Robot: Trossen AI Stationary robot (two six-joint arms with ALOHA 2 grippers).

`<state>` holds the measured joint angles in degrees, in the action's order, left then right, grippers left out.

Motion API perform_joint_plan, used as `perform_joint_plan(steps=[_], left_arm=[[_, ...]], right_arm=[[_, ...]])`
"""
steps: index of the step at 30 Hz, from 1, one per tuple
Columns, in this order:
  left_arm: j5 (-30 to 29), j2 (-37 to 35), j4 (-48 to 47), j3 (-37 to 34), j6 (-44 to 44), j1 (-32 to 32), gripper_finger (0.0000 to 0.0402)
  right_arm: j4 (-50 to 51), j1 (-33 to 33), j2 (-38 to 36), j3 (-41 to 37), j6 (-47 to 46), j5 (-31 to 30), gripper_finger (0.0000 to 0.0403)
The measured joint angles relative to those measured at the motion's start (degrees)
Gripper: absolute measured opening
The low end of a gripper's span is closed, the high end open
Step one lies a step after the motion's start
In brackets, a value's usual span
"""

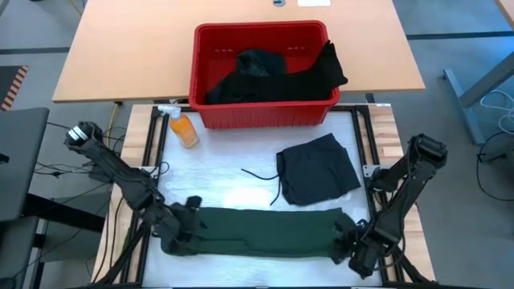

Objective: Fold laundry
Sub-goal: Fold the dark green shirt

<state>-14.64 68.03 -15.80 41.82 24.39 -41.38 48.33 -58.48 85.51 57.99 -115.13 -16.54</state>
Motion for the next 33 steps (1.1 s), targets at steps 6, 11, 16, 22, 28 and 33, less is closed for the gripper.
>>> perform_joint_plan(steps=[6,11,16,22,28,33], left_arm=[[1.96,9.14,16.33,0.04,-11.61,4.18,0.0144],[6.87,13.56,20.23,0.04,-12.76,6.71,0.0144],[8.71,14.65,20.26,0.04,-12.04,8.32,0.0144],[9.5,14.4,20.7,0.04,-12.0,9.7,0.0144],[9.93,14.38,20.6,0.04,-11.96,11.23,0.0144],[10.06,14.38,20.68,0.04,-11.96,12.48,0.0144]], right_arm=[[-0.73,-2.3,0.07,-5.06,-9.35,-4.44,0.024],[-0.37,-2.09,0.09,-7.87,-9.37,-4.27,0.024],[-1.04,-2.3,0.09,-11.18,-9.75,-2.55,0.024],[-7.25,-2.3,0.07,-16.31,-9.87,-2.85,0.024],[-20.01,-2.28,-0.13,-21.26,-7.53,-11.46,0.024],[-22.28,-0.3,0.09,-21.62,-2.56,-15.04,0.0194]])
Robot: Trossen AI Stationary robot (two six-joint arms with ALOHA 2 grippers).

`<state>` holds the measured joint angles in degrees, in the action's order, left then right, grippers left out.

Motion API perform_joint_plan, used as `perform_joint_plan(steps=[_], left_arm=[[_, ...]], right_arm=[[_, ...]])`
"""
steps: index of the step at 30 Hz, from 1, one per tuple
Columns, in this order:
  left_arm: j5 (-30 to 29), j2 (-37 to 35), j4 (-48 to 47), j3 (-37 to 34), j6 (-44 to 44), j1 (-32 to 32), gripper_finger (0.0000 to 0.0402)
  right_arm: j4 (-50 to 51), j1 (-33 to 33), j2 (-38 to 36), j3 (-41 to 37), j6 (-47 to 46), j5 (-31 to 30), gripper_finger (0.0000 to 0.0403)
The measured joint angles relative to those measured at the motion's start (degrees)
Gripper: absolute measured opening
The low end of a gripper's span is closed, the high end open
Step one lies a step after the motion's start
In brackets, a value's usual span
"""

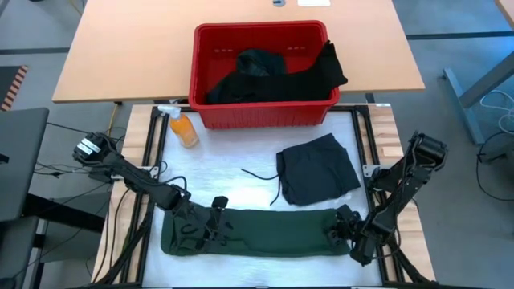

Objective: Fold laundry
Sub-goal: Fold the dark green shirt

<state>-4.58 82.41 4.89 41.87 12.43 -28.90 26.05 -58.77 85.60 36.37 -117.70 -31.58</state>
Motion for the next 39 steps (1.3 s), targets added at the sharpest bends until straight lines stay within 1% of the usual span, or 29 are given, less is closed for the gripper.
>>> perform_joint_plan(steps=[2,5,6,8,10,11,14,16,19,22,25,30,32,35,39], left_arm=[[0.63,0.0,0.88,0.0,0.0,0.5,0.0144],[2.39,0.15,4.27,0.0,0.02,1.0,0.0144],[2.39,0.17,5.58,0.0,0.02,1.0,0.0144],[2.08,1.15,9.32,0.01,0.0,1.0,0.0144],[1.23,2.73,12.51,0.0,-0.55,0.97,0.0144],[1.11,4.26,15.93,0.0,-0.58,0.99,0.0144],[0.85,10.17,24.55,0.29,-0.6,1.26,0.0144],[0.09,15.32,29.01,1.92,-0.4,1.65,0.0144],[-1.72,21.93,30.67,6.08,-0.29,2.65,0.0144],[-2.69,27.23,30.21,10.51,-0.54,3.98,0.0144],[-2.34,30.54,27.48,14.92,-1.25,5.22,0.0144],[-0.77,31.18,20.03,20.79,-5.68,5.94,0.0144],[-1.42,30.86,16.58,22.27,-7.31,5.91,0.0144],[-2.13,31.49,15.53,24.19,-9.06,6.5,0.0144],[-1.23,35.92,16.36,26.54,-7.9,7.78,0.0144]], right_arm=[[-0.82,0.98,0.03,-0.07,2.25,0.14,0.0145],[-2.04,2.58,0.05,0.45,7.64,0.83,0.0046],[-2.06,3.05,-0.17,0.92,9.72,1.09,0.003],[-1.72,4.3,-1.14,2.19,14.13,2.55,0.0028],[0.52,5.85,-2.65,4.22,17.94,5.95,0.0033],[2.29,6.73,-3.46,5.48,19.91,8.12,0.0035],[9.28,9.14,-5.71,10.18,25.07,13.66,0.0031],[14.13,10.75,-7.32,13.96,28.17,16.56,0.003],[22.34,13.26,-8.98,20.7,32.11,19.4,0.003],[31.92,15.43,-9.27,29.34,36.38,22.36,0.003],[43.0,16.78,-8.61,39.08,39.86,23.4,0.0031],[61.97,18.23,-6.63,55.1,41.73,24.01,0.0031],[63.93,18.69,-6.04,59.78,42.9,23.86,0.0031],[61.38,19.69,-6.01,63.7,47.39,21.7,0.0031],[61.75,22.12,-4.26,67.07,51.94,20.27,0.0031]])
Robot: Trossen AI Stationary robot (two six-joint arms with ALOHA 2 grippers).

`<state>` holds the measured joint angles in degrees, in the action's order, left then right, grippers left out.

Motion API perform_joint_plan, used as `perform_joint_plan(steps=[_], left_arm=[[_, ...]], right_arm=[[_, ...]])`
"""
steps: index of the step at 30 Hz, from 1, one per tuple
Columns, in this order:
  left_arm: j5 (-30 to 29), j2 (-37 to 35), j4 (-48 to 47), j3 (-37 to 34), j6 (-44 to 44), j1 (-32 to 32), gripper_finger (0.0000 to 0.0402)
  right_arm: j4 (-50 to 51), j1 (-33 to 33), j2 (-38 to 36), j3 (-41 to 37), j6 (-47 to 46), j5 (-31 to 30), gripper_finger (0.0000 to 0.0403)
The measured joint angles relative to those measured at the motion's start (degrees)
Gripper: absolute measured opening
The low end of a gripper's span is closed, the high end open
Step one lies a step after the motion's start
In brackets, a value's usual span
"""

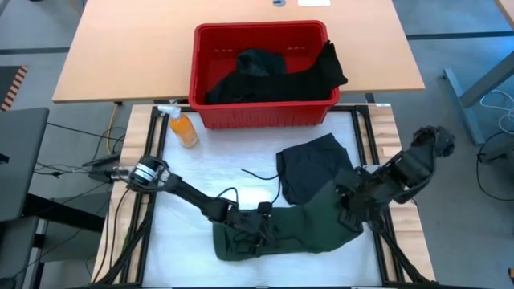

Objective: Fold laundry
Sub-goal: Fold the dark green shirt

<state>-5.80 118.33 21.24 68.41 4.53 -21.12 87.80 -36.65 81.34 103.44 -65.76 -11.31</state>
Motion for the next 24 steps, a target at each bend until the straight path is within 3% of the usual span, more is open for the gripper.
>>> perform_joint_plan(steps=[6,10,13,17,24], left_arm=[[2.14,5.53,0.19,5.61,0.74,1.33,0.0144],[2.05,3.25,-2.7,5.17,-0.12,1.5,0.0144],[-0.42,-3.65,-10.61,3.99,-1.89,0.84,0.0144],[-9.26,-14.36,-25.15,-0.78,-2.94,-2.04,0.0144],[-21.02,-38.76,-33.31,-18.56,8.03,-8.26,0.0144]], right_arm=[[-2.64,4.65,4.79,0.77,7.8,1.57,0.0031],[-6.12,7.22,9.17,0.77,13.5,3.63,0.0032],[-9.28,9.04,12.29,0.77,17.23,3.99,0.0032],[-14.24,11.93,16.08,0.77,21.5,5.38,0.0032],[-26.52,16.0,22.37,0.77,27.74,7.12,0.0033]])
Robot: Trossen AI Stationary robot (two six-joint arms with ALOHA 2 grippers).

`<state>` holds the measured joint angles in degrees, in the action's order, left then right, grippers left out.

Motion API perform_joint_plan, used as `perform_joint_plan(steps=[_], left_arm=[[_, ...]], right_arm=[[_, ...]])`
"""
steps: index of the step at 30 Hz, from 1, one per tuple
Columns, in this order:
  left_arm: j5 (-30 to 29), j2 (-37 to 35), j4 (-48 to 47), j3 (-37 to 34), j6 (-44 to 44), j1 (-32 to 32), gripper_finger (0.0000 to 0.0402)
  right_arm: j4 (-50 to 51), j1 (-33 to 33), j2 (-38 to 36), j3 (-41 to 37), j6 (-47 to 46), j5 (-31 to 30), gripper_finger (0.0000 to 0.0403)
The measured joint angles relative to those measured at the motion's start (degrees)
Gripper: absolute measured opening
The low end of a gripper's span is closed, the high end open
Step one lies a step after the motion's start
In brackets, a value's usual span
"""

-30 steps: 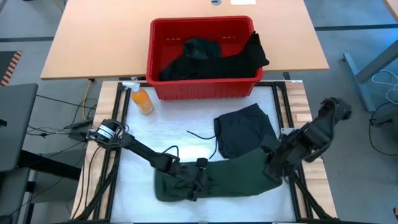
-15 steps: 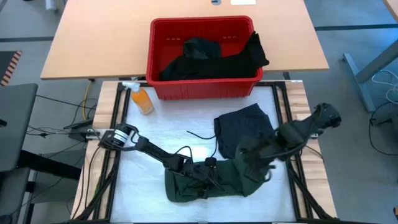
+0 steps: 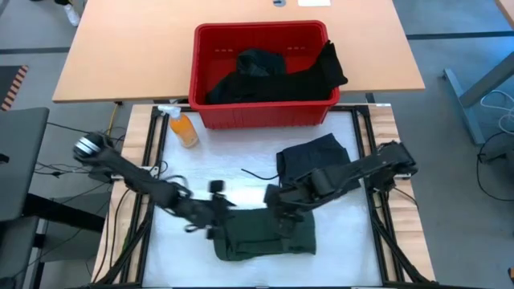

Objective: Fold laundry
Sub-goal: Fold the dark green shirt, then stack the folded dark green shirt on top of the folded black shorts

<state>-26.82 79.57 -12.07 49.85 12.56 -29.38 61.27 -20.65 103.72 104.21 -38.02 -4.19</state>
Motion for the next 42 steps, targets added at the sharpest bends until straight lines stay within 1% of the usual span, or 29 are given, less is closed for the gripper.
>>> perform_joint_plan(steps=[2,5,8,11,14,18,19,22,23,27,30,33,35,37,38,40,42], left_arm=[[-2.65,-6.59,0.9,-5.42,3.98,-1.66,0.0144],[-7.28,-15.39,3.45,-12.01,8.62,-3.84,0.0144],[-9.41,-21.3,5.9,-16.93,9.69,-5.32,0.0144],[-10.45,-25.32,7.02,-19.45,9.69,-5.97,0.0144],[-10.79,-26.33,6.61,-20.51,9.08,-5.93,0.0144],[-10.76,-26.08,6.58,-20.51,6.88,-5.95,0.0144],[-10.76,-25.96,6.25,-20.51,6.29,-5.94,0.0144],[-11.26,-25.96,5.58,-20.51,5.06,-5.91,0.0144],[-11.73,-25.96,5.3,-20.51,4.56,-5.91,0.0144],[-12.64,-25.94,5.53,-20.51,2.31,-5.71,0.0144],[-12.05,-25.94,5.47,-20.51,1.8,-5.02,0.0144],[-8.35,-25.94,6.39,-20.51,0.71,-4.58,0.0144],[-3.67,-25.94,9.33,-20.51,-1.05,-4.6,0.0144],[1.6,-25.64,14.55,-20.51,-2.88,-4.6,0.0144],[3.24,-24.82,18.01,-20.51,-3.04,-4.6,0.0144],[5.88,-21.97,23.29,-20.46,-3.3,-4.73,0.0144],[7.84,-17.29,28.14,-20.46,-2.99,-4.75,0.0144]], right_arm=[[-3.36,0.99,2.18,0.02,1.51,0.58,0.0033],[-9.48,2.49,5.43,0.02,3.8,4.12,0.0033],[-16.9,3.57,8.78,0.02,4.11,8.2,0.0034],[-23.66,4.46,11.83,0.02,4.02,10.52,0.0042],[-28.38,5.11,13.88,0.0,3.2,11.06,0.0063],[-31.59,5.58,14.96,-0.01,-1.99,14.96,0.0107],[-32.31,5.85,14.96,-0.01,-2.85,16.7,0.0121],[-34.04,6.22,14.02,-0.01,-4.44,24.48,0.0163],[-34.77,6.16,13.64,-0.01,-5.37,26.0,0.0176],[-36.26,5.23,11.0,-0.01,-7.63,26.93,0.0217],[-34.56,5.1,8.95,0.06,-8.48,24.34,0.0231],[-29.58,4.86,6.59,0.06,-6.62,20.86,0.0234],[-23.55,3.36,4.68,0.06,-4.13,15.35,0.0234],[-16.77,0.47,2.87,-0.43,-3.1,7.13,0.0234],[-13.07,-1.09,2.17,-0.94,-3.97,2.87,0.0234],[-8.13,-3.9,1.17,-3.26,-8.52,-2.64,0.0234],[-6.82,-6.52,-0.04,-7.87,-15.07,-6.79,0.0234]])
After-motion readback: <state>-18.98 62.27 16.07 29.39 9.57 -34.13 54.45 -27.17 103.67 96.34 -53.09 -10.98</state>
